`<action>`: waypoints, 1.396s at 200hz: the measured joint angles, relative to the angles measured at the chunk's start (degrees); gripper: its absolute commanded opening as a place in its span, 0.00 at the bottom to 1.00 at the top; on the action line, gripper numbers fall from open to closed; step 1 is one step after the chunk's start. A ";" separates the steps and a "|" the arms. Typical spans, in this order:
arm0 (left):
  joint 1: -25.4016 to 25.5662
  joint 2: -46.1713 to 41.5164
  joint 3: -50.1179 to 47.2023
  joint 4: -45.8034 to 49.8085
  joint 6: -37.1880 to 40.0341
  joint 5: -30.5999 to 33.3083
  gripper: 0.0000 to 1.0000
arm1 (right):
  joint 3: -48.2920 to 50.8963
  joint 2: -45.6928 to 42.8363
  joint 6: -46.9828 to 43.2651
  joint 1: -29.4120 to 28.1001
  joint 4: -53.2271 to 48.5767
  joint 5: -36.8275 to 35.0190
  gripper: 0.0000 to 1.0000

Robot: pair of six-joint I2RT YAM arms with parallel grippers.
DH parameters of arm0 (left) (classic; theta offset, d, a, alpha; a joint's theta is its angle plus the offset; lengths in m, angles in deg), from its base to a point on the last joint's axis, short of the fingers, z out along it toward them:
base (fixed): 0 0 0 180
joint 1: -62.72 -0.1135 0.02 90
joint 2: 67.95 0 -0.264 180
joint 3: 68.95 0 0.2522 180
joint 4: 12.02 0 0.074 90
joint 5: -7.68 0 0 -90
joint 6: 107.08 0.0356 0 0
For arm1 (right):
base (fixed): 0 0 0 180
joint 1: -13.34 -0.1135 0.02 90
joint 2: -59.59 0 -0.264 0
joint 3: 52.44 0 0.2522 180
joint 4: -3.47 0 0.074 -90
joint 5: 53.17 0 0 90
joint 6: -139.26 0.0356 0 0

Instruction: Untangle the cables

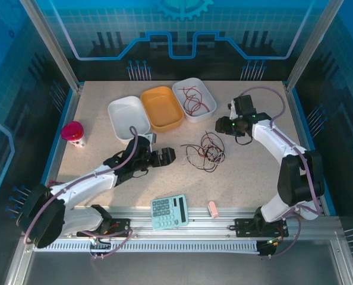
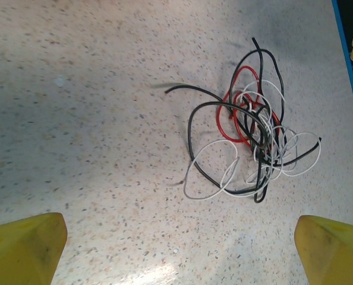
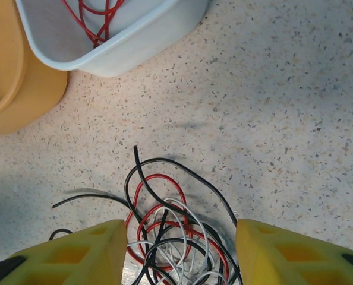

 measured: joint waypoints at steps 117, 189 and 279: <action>7.76 13.55 5.66 -2.91 3.98 -0.46 0.99 | 7.74 5.42 0.24 0.00 -0.22 8.50 0.26; 7.76 20.31 6.71 -7.17 2.67 -0.59 0.84 | 16.17 -2.91 6.19 -7.39 1.36 7.82 0.12; 6.88 27.41 11.82 -9.38 2.12 -0.15 0.67 | 17.59 -1.99 15.17 -18.84 9.20 9.81 0.19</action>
